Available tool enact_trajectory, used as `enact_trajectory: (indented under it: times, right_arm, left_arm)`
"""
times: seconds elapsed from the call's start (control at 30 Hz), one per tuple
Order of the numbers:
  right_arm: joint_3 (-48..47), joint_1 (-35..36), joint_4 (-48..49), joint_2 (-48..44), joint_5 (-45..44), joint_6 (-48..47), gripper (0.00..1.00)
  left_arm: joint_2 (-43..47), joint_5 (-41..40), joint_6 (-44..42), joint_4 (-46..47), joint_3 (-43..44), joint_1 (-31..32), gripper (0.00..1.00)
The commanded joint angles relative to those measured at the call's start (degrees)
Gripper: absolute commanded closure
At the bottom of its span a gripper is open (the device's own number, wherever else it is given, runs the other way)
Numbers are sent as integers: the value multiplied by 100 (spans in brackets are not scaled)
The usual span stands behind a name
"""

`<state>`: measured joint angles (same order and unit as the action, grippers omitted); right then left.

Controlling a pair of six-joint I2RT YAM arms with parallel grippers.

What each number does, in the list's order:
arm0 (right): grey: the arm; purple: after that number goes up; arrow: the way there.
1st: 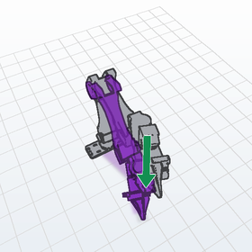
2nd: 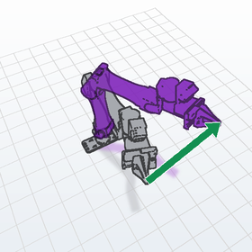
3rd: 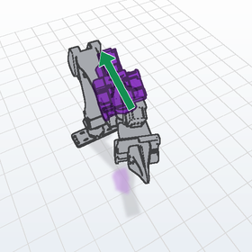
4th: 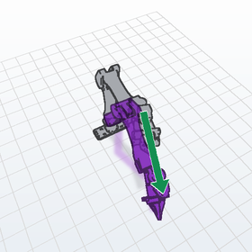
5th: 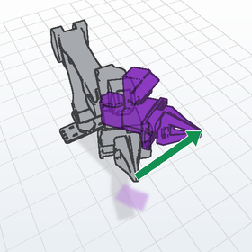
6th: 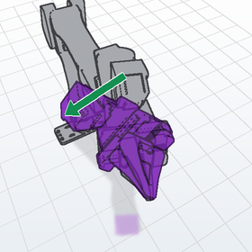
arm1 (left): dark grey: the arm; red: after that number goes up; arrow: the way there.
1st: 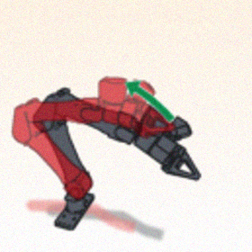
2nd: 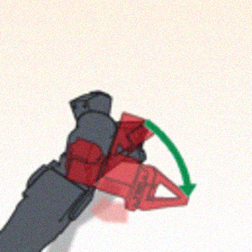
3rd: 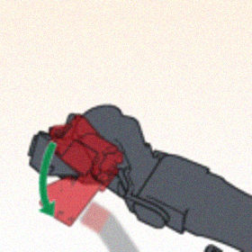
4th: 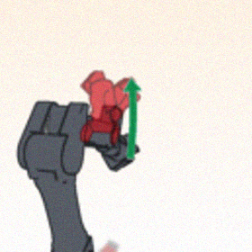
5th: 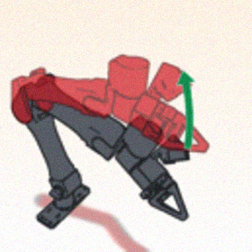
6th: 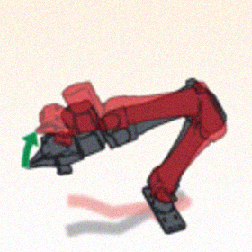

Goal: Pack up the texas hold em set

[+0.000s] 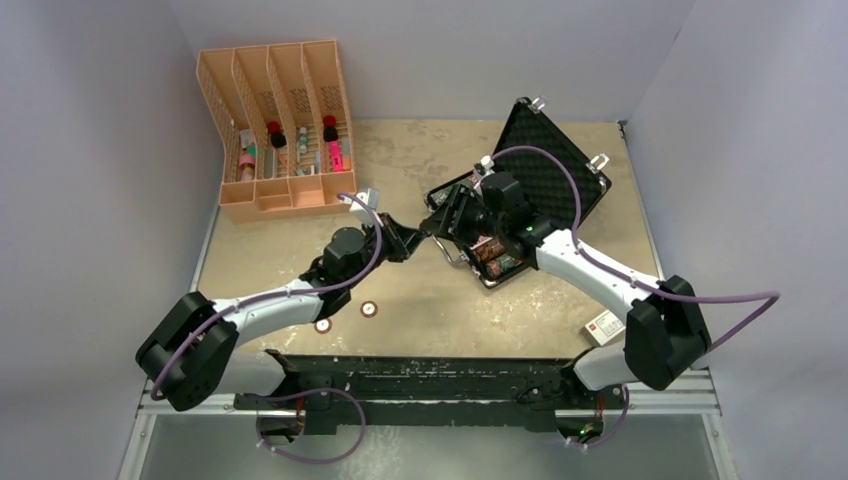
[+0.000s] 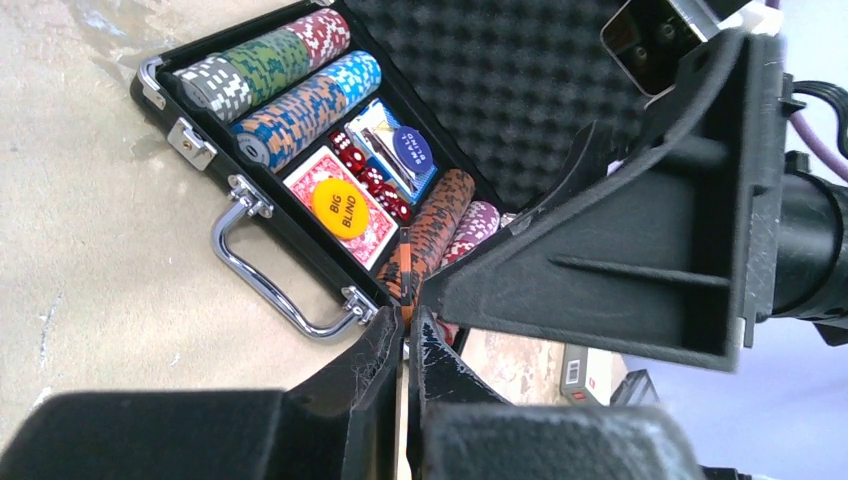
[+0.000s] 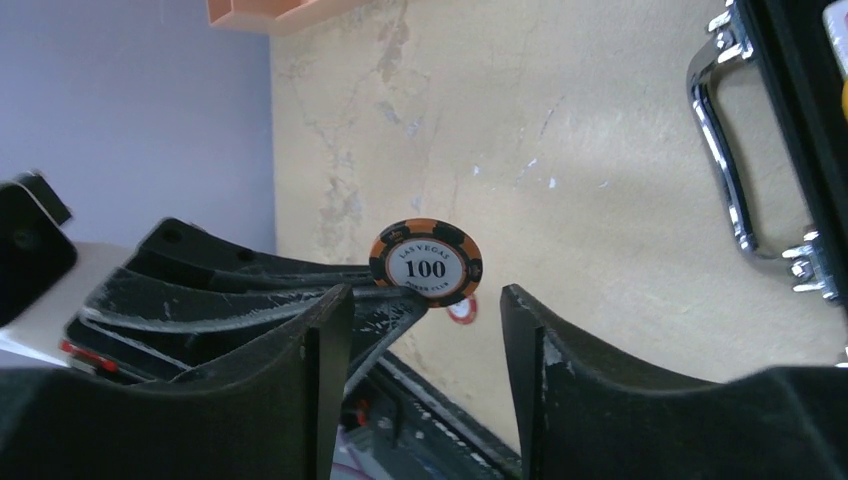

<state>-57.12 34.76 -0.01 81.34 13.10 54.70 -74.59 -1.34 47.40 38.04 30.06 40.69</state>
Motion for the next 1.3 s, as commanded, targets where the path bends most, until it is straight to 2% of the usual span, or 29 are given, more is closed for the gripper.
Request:
enact_trajectory:
  times: [0.0, 0.07, 0.17, 0.27, 0.4, 0.53, 0.63, 0.83, 0.97, 1.1, 1.2, 1.27]
  right_arm:
    - [-464, -148, -37, -152, 266, -844, 33]
    - [-547, -275, 33, -250, 429, -1292, 27]
    - [-619, -466, 259, -395, 1219, -2357, 26]
    - [-450, -692, 657, -647, 2279, -3358, 36]
    - [-252, -858, 1171, -911, 3436, -3968, 40]
    - [-379, -860, 1397, -978, 4167, -4094, 36]
    - [-595, -834, 1529, -930, 4761, -4121, 32]
    - [-817, -831, 1861, -879, 5000, -3637, 35]
    - [-750, -778, 2364, -861, 5278, -3316, 45]
    - [-839, -648, 2236, -756, 5187, -3443, 53]
    - [-909, -629, 2226, -687, 5157, -3406, 72]
    - [-906, -632, 2329, -673, 5154, -3347, 89]
  left_arm:
    - [250, -71, -568, -331, 476, 15, 100]
    - [362, 16, -702, -750, 652, 3, 100]
    - [569, 359, -898, -1304, 948, -77, 100]
    - [847, 1131, -1059, -1913, 1200, -314, 100]
    - [1351, 2294, -1130, -2093, 1327, -746, 100]
    - [1772, 2980, -1310, -2289, 1505, -922, 100]
    - [2112, 3380, -1173, -1831, 1433, -947, 100]
    - [2287, 3707, -1184, -1789, 1594, -949, 100]
    - [2243, 3771, -1130, -1673, 1606, -949, 100]
    - [2173, 3847, -1068, -1565, 1608, -944, 100]
    - [2144, 3880, -1058, -1555, 1587, -949, 100]
    - [2137, 3845, -1075, -1572, 1546, -949, 100]
